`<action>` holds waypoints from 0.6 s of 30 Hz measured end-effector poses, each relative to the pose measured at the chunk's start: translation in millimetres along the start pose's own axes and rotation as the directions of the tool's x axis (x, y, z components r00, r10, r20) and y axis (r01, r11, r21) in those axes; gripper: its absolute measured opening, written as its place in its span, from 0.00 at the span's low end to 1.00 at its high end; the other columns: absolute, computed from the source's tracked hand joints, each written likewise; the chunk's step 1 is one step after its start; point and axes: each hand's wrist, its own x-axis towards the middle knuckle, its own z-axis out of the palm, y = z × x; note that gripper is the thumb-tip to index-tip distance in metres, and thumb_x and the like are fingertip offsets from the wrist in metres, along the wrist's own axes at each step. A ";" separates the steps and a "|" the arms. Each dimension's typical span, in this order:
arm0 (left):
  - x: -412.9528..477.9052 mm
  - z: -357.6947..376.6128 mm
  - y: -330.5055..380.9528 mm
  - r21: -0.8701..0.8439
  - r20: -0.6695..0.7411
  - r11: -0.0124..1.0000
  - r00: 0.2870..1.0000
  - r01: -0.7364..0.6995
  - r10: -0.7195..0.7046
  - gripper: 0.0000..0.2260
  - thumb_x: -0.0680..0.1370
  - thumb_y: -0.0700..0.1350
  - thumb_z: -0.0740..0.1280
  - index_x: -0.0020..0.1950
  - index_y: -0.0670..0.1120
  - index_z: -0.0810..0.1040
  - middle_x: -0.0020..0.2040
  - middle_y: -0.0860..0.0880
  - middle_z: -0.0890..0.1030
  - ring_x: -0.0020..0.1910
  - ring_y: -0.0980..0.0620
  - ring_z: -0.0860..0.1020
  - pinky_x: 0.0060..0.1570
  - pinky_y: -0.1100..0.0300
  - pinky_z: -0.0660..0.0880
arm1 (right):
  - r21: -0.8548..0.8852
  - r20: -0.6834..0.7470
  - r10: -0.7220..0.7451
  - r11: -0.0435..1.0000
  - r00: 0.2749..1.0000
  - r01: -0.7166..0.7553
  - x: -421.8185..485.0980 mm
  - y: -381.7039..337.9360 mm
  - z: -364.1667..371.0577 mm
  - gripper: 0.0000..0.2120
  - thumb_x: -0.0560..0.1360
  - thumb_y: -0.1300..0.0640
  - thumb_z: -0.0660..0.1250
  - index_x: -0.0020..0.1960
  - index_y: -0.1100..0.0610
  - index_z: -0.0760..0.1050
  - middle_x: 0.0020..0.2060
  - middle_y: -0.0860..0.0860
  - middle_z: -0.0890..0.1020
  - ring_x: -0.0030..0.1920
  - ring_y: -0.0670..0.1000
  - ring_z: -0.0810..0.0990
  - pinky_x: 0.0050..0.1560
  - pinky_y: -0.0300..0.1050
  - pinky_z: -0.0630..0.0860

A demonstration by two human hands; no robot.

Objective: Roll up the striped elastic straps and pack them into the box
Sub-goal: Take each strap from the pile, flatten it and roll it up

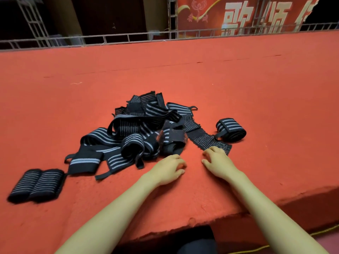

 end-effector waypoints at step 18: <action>95.4 51.6 93.9 0.083 -0.267 0.979 0.951 0.186 -0.158 0.21 0.75 0.59 0.64 0.60 0.46 0.74 0.59 0.45 0.72 0.62 0.44 0.67 0.59 0.48 0.64 | 0.642 -0.424 0.486 0.756 0.764 -0.125 -11.8 46.6 0.3 0.11 0.77 0.68 0.57 0.57 0.63 0.73 0.53 0.61 0.79 0.56 0.61 0.76 0.61 0.53 0.71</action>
